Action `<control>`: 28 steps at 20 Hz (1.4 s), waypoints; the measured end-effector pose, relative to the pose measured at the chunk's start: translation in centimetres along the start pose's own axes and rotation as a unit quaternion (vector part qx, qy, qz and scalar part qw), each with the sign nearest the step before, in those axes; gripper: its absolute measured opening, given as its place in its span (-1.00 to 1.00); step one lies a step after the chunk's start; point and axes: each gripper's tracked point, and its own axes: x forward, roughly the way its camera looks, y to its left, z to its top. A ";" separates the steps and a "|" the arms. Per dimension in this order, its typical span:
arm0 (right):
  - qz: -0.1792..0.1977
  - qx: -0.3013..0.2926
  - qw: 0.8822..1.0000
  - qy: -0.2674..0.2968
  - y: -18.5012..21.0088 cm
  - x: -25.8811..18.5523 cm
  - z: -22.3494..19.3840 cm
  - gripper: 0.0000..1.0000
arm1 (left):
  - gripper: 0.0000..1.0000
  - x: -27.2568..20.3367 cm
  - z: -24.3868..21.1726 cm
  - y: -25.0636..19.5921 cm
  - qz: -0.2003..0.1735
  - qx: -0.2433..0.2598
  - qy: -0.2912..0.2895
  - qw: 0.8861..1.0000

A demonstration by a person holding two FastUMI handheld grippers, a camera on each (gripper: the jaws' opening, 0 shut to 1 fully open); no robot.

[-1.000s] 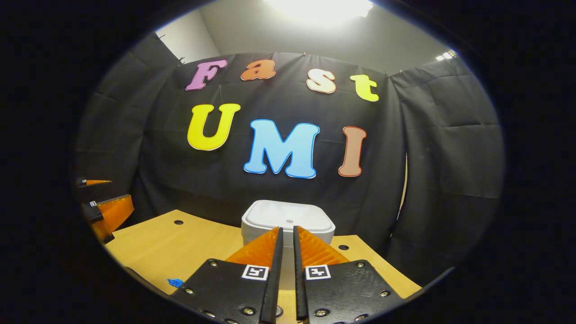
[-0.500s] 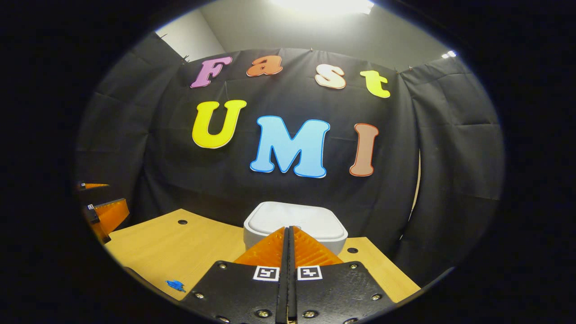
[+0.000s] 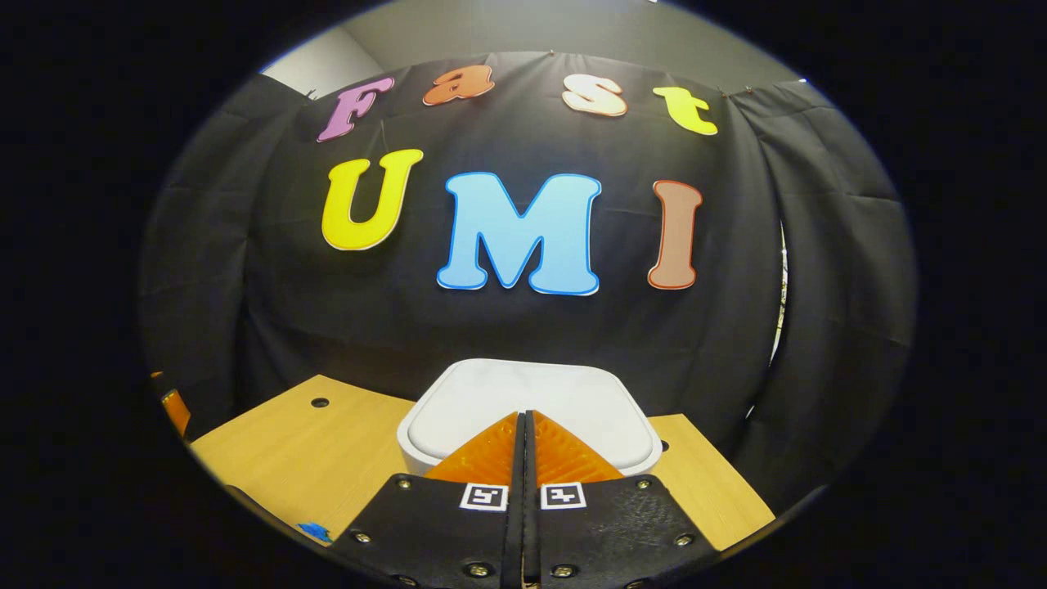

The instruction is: Press the lid of the desktop garbage bin to open it, pick up the crumpled paper on the desktop and throw it into the bin, then pick up the pop can on the desktop and drop it into the bin, and finally close the garbage bin lid.

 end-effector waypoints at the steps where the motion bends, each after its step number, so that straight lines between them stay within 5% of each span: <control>1: 0.002 0.003 1.000 0.005 -0.1 0.3 -0.2 -0.99 | 0.99 0.1 -0.4 -0.1 0.000 0.005 0.006 1.000; 9: 0.015 0.012 0.999 0.044 -0.1 1.6 -2.2 -0.99 | 0.99 1.2 -0.9 -1.0 -0.009 0.022 0.009 1.000; 19: 0.012 0.046 0.999 0.013 -0.1 1.6 -0.9 -0.99 | 0.87 1.1 -0.7 -1.4 -0.006 0.038 0.004 0.999; 28: 0.000 0.044 0.997 -0.067 -0.6 -0.8 4.1 -0.99 | 0.99 -0.1 -1.5 -1.0 0.005 0.030 0.007 1.000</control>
